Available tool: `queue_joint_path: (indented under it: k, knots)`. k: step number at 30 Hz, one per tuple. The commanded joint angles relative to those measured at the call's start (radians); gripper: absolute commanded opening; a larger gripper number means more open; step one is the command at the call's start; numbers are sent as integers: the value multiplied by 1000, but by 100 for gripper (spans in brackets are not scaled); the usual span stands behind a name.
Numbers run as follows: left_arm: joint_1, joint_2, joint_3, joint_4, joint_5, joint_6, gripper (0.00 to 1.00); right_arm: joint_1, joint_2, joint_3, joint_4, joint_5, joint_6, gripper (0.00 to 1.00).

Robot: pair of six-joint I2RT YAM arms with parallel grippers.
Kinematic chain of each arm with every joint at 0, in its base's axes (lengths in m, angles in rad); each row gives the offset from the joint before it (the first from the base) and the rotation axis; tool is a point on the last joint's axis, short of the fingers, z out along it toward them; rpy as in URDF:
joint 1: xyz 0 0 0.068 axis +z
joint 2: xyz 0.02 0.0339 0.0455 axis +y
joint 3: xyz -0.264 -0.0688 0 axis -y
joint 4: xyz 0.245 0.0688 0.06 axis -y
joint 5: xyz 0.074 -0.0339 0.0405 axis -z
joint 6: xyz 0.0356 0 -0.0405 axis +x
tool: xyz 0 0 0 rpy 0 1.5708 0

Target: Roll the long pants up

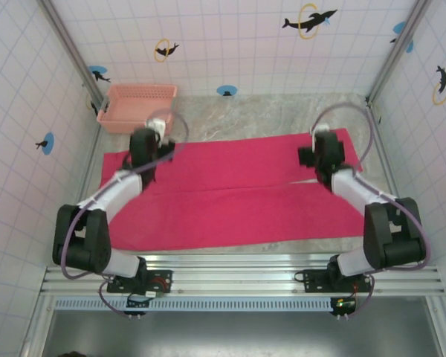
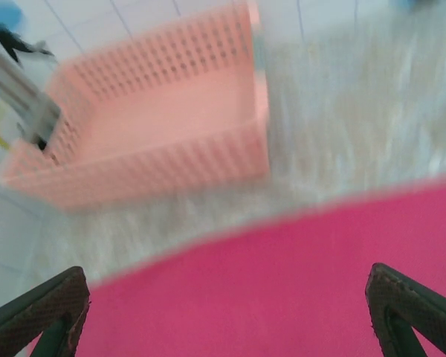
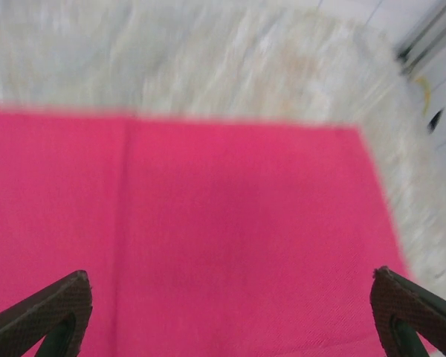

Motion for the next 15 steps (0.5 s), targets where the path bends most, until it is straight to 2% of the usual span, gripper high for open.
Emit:
queue_joint_path:
  k: [1,2,3,4,5,6,7,8,10,11,13,15]
  knots:
    - [27,-51,370,-683,-63,-297,98,86,-52,365,-632,203,50,99]
    - [43,-26,449,-829,-127,-438,98,141,-52,405,-670,307,-2,99]
    - [74,-11,470,-887,-89,-497,97,182,-54,420,-673,407,-27,99]
    - [129,-4,464,-885,36,-515,97,206,-56,428,-675,526,-1,99]
    - [175,-5,446,-884,106,-569,93,199,-56,440,-718,636,116,99]
    - [198,-11,433,-906,117,-629,90,179,-56,452,-803,683,280,99]
    - [208,-26,414,-950,91,-703,90,114,-65,430,-853,615,418,99]
    - [218,-56,371,-989,77,-776,90,20,-82,394,-864,409,510,99]
    - [257,-156,229,-978,129,-892,91,-154,-144,267,-893,197,708,99]
    - [276,-217,147,-944,164,-935,93,-202,-192,189,-873,165,765,99]
    - [338,-342,-11,-889,255,-1019,94,-240,-334,15,-833,220,875,99]
    - [404,-403,-93,-938,287,-1048,94,-325,-447,-113,-836,174,974,99]
